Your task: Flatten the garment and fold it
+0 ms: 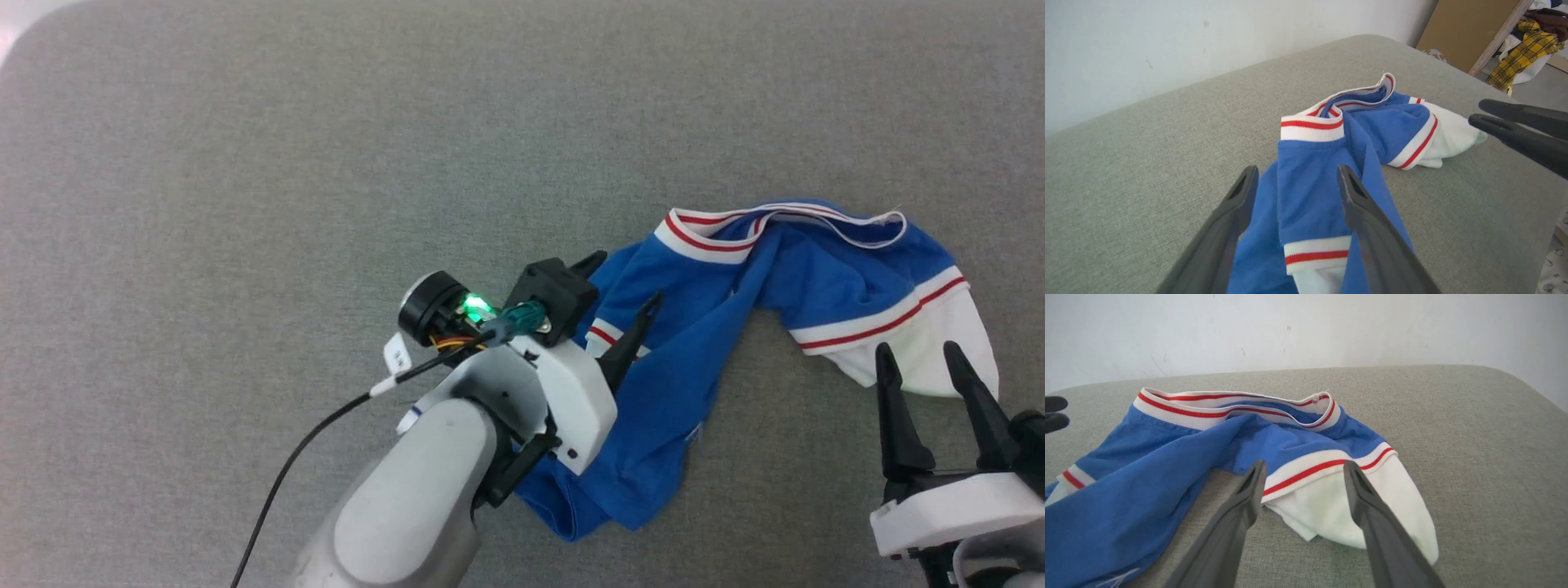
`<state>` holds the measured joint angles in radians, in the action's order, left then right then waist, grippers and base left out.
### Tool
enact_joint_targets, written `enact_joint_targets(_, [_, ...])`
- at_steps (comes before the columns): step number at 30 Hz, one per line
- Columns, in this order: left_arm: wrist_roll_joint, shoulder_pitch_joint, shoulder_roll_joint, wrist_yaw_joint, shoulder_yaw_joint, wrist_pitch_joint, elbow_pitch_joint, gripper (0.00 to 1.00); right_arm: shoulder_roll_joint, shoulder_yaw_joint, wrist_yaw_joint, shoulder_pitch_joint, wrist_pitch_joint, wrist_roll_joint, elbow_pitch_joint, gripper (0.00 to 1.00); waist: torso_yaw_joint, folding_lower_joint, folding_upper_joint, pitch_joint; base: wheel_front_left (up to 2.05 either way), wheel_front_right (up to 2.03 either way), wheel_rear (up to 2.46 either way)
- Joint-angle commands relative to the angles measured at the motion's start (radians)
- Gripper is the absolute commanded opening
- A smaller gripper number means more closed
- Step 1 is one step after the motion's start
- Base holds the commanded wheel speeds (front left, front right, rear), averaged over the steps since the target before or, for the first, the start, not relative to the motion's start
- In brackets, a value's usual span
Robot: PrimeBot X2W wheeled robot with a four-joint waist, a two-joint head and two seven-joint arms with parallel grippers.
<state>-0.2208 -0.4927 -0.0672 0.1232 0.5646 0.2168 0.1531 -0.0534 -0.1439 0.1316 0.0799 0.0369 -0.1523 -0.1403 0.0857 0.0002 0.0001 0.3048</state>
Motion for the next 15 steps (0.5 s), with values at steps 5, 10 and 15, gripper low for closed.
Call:
enact_joint_targets(5, [-0.029, -0.057, 0.004, 0.006, 0.038, 0.020, 0.112, 1.00, 0.003, 0.009, -0.001, -0.037, 0.006, -0.003, 0.019, 1.00, -0.031, -0.0002, -0.0001, 0.046, 0.00, 0.00, 0.00])
enact_joint_targets(10, [-0.025, -0.080, 0.002, 0.005, 0.050, 0.011, 0.207, 1.00, 0.003, 0.013, -0.001, -0.051, 0.013, -0.004, 0.029, 1.00, -0.048, -0.0002, -0.0001, 0.058, 0.00, 0.00, 0.00])
enact_joint_targets(15, [-0.037, -0.092, 0.006, -0.008, 0.043, -0.037, 0.232, 0.00, 0.003, 0.007, -0.001, -0.049, 0.018, -0.006, 0.037, 1.00, -0.049, -0.0002, -0.0001, 0.051, 0.00, 0.00, 0.00])
